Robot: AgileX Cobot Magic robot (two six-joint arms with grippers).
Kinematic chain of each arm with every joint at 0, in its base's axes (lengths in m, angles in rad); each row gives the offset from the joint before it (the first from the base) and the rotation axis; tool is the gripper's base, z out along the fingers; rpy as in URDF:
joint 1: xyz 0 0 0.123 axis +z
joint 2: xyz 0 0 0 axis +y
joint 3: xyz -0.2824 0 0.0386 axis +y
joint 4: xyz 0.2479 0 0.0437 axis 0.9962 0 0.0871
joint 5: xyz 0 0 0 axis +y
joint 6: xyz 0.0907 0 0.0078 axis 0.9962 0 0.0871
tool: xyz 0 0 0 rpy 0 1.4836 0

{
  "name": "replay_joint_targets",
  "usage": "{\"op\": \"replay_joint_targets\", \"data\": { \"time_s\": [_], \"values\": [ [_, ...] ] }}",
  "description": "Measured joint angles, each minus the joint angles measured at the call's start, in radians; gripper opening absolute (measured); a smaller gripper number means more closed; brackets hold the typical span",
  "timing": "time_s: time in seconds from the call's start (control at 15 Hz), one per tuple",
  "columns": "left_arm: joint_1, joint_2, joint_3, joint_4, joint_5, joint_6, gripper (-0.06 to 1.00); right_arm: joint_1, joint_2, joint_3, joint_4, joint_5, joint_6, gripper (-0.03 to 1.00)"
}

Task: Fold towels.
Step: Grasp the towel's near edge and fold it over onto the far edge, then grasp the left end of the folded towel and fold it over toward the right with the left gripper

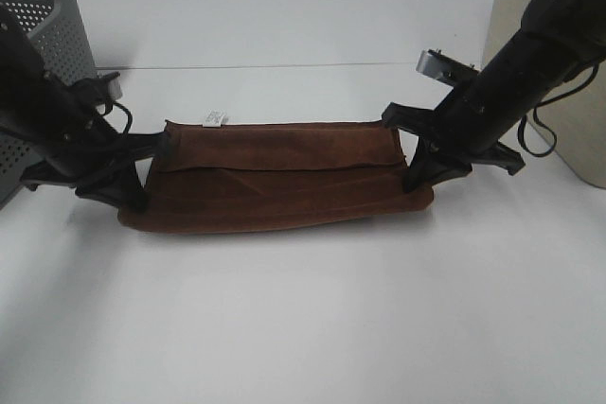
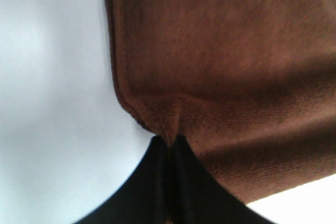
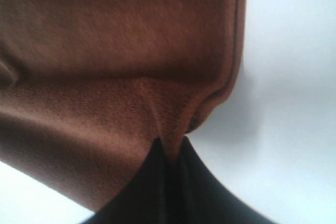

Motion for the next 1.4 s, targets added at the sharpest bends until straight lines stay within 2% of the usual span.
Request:
{"op": "replay_joint_targets", "data": {
  "time_s": [0.13,0.33,0.47,0.67,0.73,0.8,0.93,1.0,1.07,1.2,1.4],
  "values": [
    [0.017,0.0,-0.122,0.003,0.008,-0.068,0.01,0.0,0.005,-0.125,-0.007,0.0,0.006,0.0],
    [0.049,0.025,-0.236,0.005,-0.017,-0.075,0.0,0.0,0.071,-0.264,-0.038,0.0,0.045,0.0],
    [0.051,0.096,-0.31,0.005,-0.047,-0.075,0.0,0.0,0.139,-0.325,-0.05,-0.009,0.054,0.0],
    [0.051,0.225,-0.394,0.005,-0.063,-0.075,0.03,0.0,0.218,-0.35,-0.052,-0.078,0.055,0.02],
    [0.051,0.247,-0.412,0.005,-0.063,-0.075,0.07,0.0,0.229,-0.35,-0.052,-0.088,0.055,0.08],
    [0.051,0.259,-0.424,0.005,-0.064,-0.075,0.18,0.0,0.233,-0.351,-0.052,-0.091,0.055,0.22],
    [0.051,0.26,-0.434,0.005,-0.072,-0.075,0.56,0.0,0.233,-0.352,-0.052,-0.093,0.055,0.57],
    [0.051,0.26,-0.436,0.005,-0.072,-0.075,0.7,0.0,0.233,-0.352,-0.058,-0.091,0.055,0.69],
    [0.051,0.26,-0.436,0.006,-0.07,-0.075,0.78,0.0,0.227,-0.352,-0.074,-0.087,0.055,0.76],
    [0.051,0.26,-0.436,0.01,-0.068,-0.075,0.8,0.0,0.211,-0.352,-0.094,-0.075,0.055,0.8],
    [0.051,0.26,-0.436,0.015,-0.066,-0.075,0.76,0.0,0.186,-0.352,-0.107,-0.073,0.055,0.81]
  ]
}}
